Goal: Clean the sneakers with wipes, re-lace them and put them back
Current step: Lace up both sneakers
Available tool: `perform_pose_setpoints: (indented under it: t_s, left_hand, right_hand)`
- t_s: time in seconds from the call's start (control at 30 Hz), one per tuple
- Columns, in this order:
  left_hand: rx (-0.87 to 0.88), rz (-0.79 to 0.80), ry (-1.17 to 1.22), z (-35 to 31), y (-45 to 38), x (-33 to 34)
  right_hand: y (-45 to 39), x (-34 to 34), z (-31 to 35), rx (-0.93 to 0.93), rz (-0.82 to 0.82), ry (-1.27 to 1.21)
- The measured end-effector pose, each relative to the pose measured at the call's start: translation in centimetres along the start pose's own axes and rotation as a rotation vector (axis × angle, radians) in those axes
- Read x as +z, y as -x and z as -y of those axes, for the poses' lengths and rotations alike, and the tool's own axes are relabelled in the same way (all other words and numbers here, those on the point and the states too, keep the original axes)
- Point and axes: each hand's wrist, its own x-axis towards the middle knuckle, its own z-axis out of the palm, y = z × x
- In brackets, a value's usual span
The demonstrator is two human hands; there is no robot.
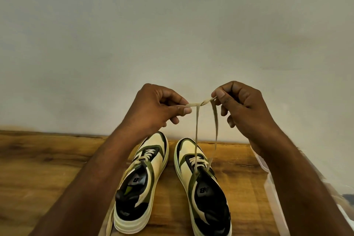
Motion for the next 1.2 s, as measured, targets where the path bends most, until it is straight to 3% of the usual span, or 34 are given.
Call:
perform_pose_setpoints:
  t_s: [0.2,0.4,0.57,0.7,0.83,0.97,1.2]
  left_hand:
    - [-0.094,-0.045,0.094,0.5,0.0,-0.6]
    - [-0.311,-0.016,0.387,1.0,0.6,-0.1]
    - [-0.426,-0.141,0.586,1.6,1.5,1.0]
    - [-0.442,-0.168,0.825,2.7,2.5,2.0]
    - [-0.454,-0.212,1.023,4.3,4.0,2.3]
    - [-0.458,-0.253,0.874,5.3,5.0,2.1]
    - [-0.261,-0.289,0.156,7.0,6.5,1.6]
  right_hand:
    - [0.0,-2.4,-1.1,0.115,0.023,-0.082]
    - [0.5,-2.1,-2.2,0.237,0.017,-0.283]
    - [0.6,-1.2,-3.1,0.365,-0.019,-0.557]
    - [0.9,-0.6,-3.6,0.453,0.003,-0.794]
    - [0.8,-0.5,-4.0,0.477,-0.033,-0.782]
    - [0.8,-1.6,-4.8,0.418,-0.024,-0.527]
    - [1.4,-4.5,-7.4,0.342,0.015,-0.044]
